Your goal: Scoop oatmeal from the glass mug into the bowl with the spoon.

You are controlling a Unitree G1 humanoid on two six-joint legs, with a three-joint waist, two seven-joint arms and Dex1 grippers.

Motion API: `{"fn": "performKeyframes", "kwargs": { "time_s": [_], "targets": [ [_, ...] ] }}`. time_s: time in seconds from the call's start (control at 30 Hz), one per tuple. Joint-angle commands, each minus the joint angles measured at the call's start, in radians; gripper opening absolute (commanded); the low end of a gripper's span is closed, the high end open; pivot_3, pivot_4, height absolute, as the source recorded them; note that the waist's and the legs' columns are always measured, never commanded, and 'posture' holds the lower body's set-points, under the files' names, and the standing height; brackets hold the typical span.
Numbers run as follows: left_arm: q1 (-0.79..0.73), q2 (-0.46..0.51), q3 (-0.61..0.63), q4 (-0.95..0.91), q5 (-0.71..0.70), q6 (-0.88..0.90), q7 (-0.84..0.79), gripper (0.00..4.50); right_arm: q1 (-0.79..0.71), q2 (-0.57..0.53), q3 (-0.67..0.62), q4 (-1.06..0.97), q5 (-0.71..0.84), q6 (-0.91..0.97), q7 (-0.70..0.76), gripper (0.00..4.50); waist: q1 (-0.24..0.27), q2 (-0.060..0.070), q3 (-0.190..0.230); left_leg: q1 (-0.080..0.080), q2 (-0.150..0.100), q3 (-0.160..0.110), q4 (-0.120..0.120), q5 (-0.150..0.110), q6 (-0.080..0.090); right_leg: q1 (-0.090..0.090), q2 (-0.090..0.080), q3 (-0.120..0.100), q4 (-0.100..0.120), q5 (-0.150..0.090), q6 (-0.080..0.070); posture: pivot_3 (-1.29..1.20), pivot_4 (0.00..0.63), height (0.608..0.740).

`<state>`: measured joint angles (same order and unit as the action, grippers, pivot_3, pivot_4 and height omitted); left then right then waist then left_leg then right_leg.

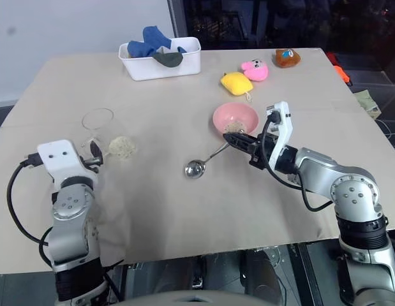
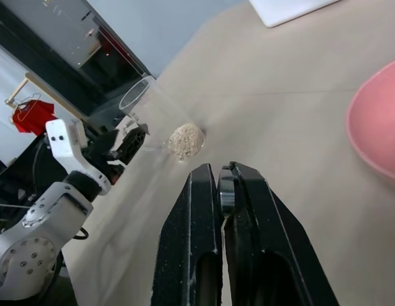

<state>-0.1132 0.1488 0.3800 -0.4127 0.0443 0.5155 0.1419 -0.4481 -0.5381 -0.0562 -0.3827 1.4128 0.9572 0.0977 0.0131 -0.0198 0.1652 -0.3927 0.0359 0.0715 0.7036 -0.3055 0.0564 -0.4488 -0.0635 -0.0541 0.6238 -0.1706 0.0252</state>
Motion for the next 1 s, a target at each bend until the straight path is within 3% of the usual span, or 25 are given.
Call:
{"fn": "performKeyframes", "kwargs": {
  "time_s": [0.03, 0.13, 0.17, 0.37, 0.53, 0.63, 0.8, 1.0],
  "targets": [
    [-0.018, -0.004, 0.008, -0.002, -0.008, -0.032, 0.018, 1.69, -0.012, -0.003, -0.03, -0.034, 0.012, -0.004, 0.004, 0.0, 0.0, 0.0, 0.0, 0.0, 0.0, 0.0, 0.0, 0.0, 0.0, 0.0, 0.0, 0.0, 0.0, 0.0, 0.0, 0.0, 0.15, 0.74],
    [-0.018, -0.006, 0.011, 0.015, -0.01, -0.047, 0.025, 0.18, -0.006, -0.005, -0.034, -0.042, 0.017, -0.005, -0.003, 0.0, 0.0, 0.0, 0.0, 0.0, 0.0, 0.0, 0.0, 0.0, 0.0, 0.0, 0.0, 0.0, 0.0, 0.0, 0.0, 0.0, 0.15, 0.74],
    [-0.019, -0.008, 0.015, 0.019, -0.015, -0.052, 0.026, 0.05, -0.005, -0.006, -0.035, -0.044, 0.019, -0.005, -0.005, 0.0, 0.0, 0.0, 0.0, 0.0, 0.0, 0.0, 0.0, 0.0, 0.0, 0.0, 0.0, 0.0, 0.0, 0.0, 0.0, 0.0, 0.15, 0.74],
    [-0.044, 0.024, 0.031, 0.043, -0.038, -0.106, 0.008, 0.05, -0.009, -0.007, -0.039, -0.047, 0.024, -0.008, -0.015, 0.0, 0.0, 0.0, 0.0, 0.0, 0.0, 0.0, 0.0, 0.0, 0.0, 0.0, 0.0, 0.0, 0.001, 0.0, 0.0, 0.0, 0.15, 0.74],
    [-0.204, 0.17, -0.044, 0.091, -0.091, -0.129, -0.171, 0.05, -0.138, 0.019, -0.052, -0.023, 0.03, -0.04, -0.065, 0.0, 0.0, -0.001, 0.0, 0.0, 0.0, 0.0, 0.001, 0.0, 0.0, -0.001, 0.0, -0.001, 0.001, 0.0, 0.0, 0.0, 0.15, 0.74],
    [-0.349, 0.241, -0.116, 0.223, -0.144, -0.173, -0.335, 0.05, -0.269, 0.039, -0.054, 0.021, 0.023, -0.048, -0.101, 0.0, 0.005, -0.001, 0.001, -0.003, 0.0, 0.0, 0.003, 0.001, -0.001, -0.001, 0.0, -0.003, 0.002, 0.0, -0.001, 0.0, 0.15, 0.74],
    [-0.536, 0.273, -0.2, 0.518, -0.216, -0.264, -0.571, 0.05, -0.47, 0.073, -0.04, 0.112, -0.073, -0.07, -0.125, 0.0, -0.004, 0.0, 0.001, -0.003, -0.005, 0.002, 0.002, 0.003, -0.005, -0.001, 0.0, -0.002, 0.0, 0.001, -0.001, 0.0, 0.15, 0.74],
    [-0.68, 0.289, -0.256, 0.766, -0.203, -0.367, -0.695, 0.05, -0.589, 0.099, -0.029, 0.192, -0.219, -0.091, -0.085, 0.0, -0.017, 0.0, 0.001, -0.008, -0.005, 0.002, -0.002, 0.003, -0.005, -0.005, 0.0, -0.005, 0.001, 0.001, 0.0, 0.0, 0.15, 0.74]
  ]
}}
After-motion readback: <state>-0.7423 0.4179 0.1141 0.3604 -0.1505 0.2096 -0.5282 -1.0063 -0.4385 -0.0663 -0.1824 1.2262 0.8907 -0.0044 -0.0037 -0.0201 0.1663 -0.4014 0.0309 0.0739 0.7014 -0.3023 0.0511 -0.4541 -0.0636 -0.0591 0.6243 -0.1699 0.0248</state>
